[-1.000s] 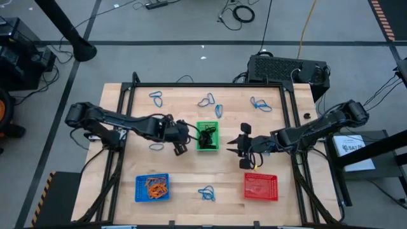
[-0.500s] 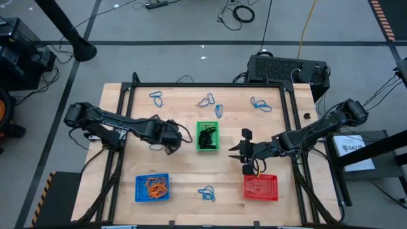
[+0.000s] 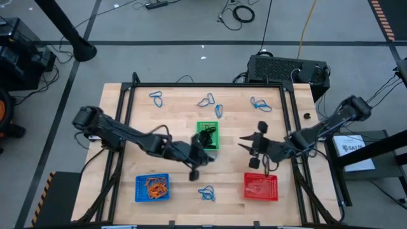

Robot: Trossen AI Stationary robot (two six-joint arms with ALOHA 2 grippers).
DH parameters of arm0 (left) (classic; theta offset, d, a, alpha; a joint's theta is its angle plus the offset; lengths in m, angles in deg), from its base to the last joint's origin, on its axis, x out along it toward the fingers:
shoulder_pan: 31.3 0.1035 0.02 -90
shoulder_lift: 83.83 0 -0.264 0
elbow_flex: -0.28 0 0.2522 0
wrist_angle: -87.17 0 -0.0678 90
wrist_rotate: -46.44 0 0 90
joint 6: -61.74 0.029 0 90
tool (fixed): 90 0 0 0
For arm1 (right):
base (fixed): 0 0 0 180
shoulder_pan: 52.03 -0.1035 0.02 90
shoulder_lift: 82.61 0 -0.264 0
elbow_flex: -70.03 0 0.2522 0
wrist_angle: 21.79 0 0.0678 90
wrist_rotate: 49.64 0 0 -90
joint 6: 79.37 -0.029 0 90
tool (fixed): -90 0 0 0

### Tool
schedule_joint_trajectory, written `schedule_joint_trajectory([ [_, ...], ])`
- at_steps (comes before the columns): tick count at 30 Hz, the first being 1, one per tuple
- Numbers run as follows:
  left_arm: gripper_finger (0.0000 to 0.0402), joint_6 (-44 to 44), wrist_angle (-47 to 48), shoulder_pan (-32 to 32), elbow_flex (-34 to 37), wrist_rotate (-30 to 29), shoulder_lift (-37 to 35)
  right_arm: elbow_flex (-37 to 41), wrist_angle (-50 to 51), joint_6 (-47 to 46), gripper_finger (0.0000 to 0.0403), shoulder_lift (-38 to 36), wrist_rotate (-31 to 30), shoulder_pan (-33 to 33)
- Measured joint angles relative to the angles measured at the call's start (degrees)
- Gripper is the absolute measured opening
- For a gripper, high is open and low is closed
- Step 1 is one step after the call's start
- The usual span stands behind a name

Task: Sort rubber bands into baskets
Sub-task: Put the blue rubber band into the red bin

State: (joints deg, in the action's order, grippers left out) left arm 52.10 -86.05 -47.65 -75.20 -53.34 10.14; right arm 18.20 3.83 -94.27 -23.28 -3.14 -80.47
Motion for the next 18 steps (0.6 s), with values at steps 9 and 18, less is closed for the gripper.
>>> schedule_joint_trajectory([
  [9, 0.0000, 2.5, -34.7, -0.7, -3.6, 7.3, 20.0, 0.0, 1.3, -2.0, 0.0109, -2.9, -7.0, -8.6],
  [18, 0.0000, 2.5, -29.8, -0.7, -25.7, 14.8, 36.8, 0.0, 6.2, -5.2, 0.0109, -3.9, -14.0, -13.4],
])
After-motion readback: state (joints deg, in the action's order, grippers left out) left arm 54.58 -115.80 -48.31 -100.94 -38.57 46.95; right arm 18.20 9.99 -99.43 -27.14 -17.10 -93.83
